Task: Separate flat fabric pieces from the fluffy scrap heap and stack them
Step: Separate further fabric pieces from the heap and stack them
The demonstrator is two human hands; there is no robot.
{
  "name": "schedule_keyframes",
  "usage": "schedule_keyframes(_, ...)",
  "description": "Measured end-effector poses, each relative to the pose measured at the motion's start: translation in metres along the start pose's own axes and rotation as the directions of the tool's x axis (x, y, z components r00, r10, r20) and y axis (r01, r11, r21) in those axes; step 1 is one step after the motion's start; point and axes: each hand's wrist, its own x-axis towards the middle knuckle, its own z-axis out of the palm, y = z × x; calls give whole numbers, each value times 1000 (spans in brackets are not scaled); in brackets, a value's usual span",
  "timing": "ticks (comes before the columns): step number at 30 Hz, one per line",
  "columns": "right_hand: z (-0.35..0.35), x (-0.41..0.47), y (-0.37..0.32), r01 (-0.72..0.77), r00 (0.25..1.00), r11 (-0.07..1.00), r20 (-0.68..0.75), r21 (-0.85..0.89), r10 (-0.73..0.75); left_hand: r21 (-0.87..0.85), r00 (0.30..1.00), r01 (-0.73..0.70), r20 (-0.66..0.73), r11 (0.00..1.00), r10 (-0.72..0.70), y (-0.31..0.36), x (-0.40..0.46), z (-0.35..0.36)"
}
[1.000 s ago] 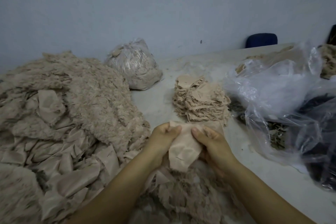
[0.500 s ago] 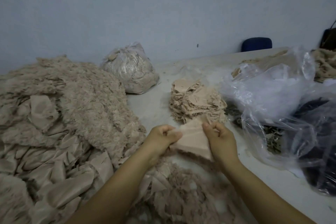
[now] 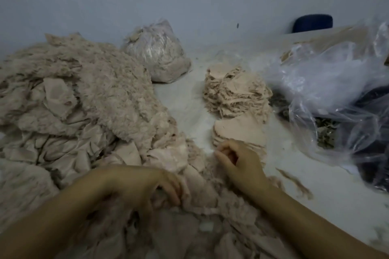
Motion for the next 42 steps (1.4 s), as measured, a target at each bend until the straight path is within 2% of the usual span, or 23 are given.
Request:
schedule_keyframes(1,5,-5,-5,31,999,999,25,9,-32,45,998,36,-51,998,-34,-6,-4,11)
schedule_keyframes(4,11,-16,-14,181,965,979,175,94,-195,-16,953,74,-295,997,-75,-15,-5,34)
schedule_keyframes(7,11,-28,-12,357,796,927,482,113,-365,-95,908,62,-408,994,-96,-15,4,39)
schedule_keyframes(8,9,-31,-11,379,763,921,532,93,-368,-157,890,65,-437,985,-128,-12,7,37)
schedule_keyframes(9,6,-33,-9,376,765,924,543,62,-348,-218,885,55,-441,974,-149,-11,8,35)
schedule_keyframes(10,2,-33,-5,355,791,935,525,24,-314,-221,895,54,-421,974,-145,-10,8,33)
schedule_keyframes(12,-6,-34,1,297,850,953,472,-63,-234,-25,929,63,-363,998,-68,-12,6,34)
schedule_keyframes(14,-12,-35,4,269,876,957,440,-107,-197,128,949,88,-311,988,-44,-15,4,41)
schedule_keyframes(18,-11,-40,0,258,861,955,484,-146,-158,49,900,52,-436,997,-25,-10,-1,49)
schedule_keyframes(21,-10,-39,-12,185,875,976,472,-115,-110,-209,809,-58,-583,976,-76,1,0,40)
schedule_keyframes(23,-11,-33,-27,-46,906,996,424,75,10,-293,749,-112,-653,950,-113,11,9,31)
schedule_keyframes(25,-10,-24,-41,-250,886,923,453,291,97,-321,695,-162,-708,933,-123,25,23,24)
schedule_keyframes(27,-4,-17,-51,-286,912,873,390,395,123,-334,593,-236,-793,912,-137,36,38,18)
schedule_keyframes(29,1,-10,-54,-273,957,850,213,450,195,-330,505,-258,-847,908,-164,39,49,11)
schedule_keyframes(30,2,-8,-53,-266,964,834,132,484,231,-328,506,-235,-845,915,-173,38,51,10)
schedule_keyframes(31,1,-6,-51,-264,961,814,69,518,268,-327,545,-183,-819,927,-181,35,52,11)
schedule_keyframes(34,-11,5,-45,-320,894,741,-72,590,443,-356,740,-32,-636,934,-217,19,48,20)
schedule_keyframes(35,-16,9,-42,-356,862,693,-65,627,503,-385,787,5,-568,923,-241,14,43,22)
schedule_keyframes(37,-26,15,-37,-433,842,626,43,649,538,-407,845,73,-460,911,-273,8,35,20)
schedule_keyframes(39,-30,16,-34,-457,869,600,184,657,460,-434,842,27,-476,901,-254,13,37,15)
schedule_keyframes(40,-29,16,-34,-447,885,586,238,676,400,-488,808,-59,-536,871,-246,18,42,12)
schedule_keyframes(41,-26,14,-33,-442,893,566,282,696,351,-586,765,-162,-582,794,-274,24,49,9)
schedule_keyframes(42,-22,12,-36,-449,891,542,312,710,330,-692,741,-259,-590,674,-321,29,57,7)
